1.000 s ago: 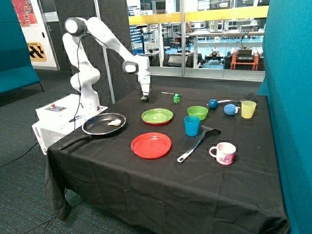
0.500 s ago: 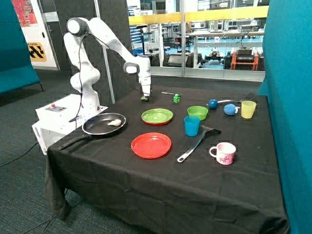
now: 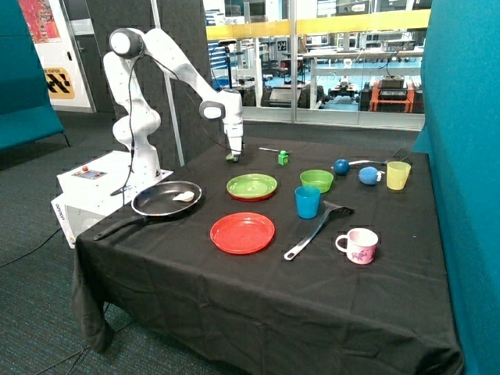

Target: Cook the vegetables

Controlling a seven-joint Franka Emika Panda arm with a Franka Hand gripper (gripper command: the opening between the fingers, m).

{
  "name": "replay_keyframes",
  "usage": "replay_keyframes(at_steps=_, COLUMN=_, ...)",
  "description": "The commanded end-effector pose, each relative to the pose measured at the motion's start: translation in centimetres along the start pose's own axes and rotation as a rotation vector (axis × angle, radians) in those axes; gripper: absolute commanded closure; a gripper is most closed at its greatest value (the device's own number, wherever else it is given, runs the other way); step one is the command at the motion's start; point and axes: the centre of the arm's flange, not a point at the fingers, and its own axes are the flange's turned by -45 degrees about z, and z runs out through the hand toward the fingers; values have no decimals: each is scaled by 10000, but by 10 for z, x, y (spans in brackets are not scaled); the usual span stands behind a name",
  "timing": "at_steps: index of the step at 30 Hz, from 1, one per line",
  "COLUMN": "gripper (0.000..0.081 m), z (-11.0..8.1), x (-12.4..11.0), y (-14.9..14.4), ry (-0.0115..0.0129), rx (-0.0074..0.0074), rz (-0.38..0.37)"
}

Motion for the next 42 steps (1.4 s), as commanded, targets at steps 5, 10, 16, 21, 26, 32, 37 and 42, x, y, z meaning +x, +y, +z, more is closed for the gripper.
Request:
replay_keyframes(at_steps=5, gripper=808, z=1, x=3, y=10, ry=-4, rx=-14, rz=252)
replay_keyframes(at_steps=10, gripper=808, z=2, x=2, y=14, ry=-4, rx=-14, rz=313)
replay_keyframes(at_steps=16, gripper=808, z=2, x=1, y=13, ry=-4, rx=-14, rz=267)
replay_keyframes(at_steps=21, gripper=808, z=-5, x=2, y=12, ry=-4, rx=-14, rz=159)
replay_keyframes(at_steps=26, gripper=808, z=-30, x=10, y=21, ry=-4, rx=-14, rz=243)
replay_keyframes(at_steps=32, gripper=808, z=-61, x=15, y=48, ry=-4, rx=-14, rz=886)
replay_keyframes(at_steps=37, gripper=808, z=-77, x=8, y=70, ry=-3, rx=-14, rz=1382)
replay_keyframes(at_steps=42, gripper=808, z=-86, x=0, y=88, ry=-3, rx=-15, rz=1910)
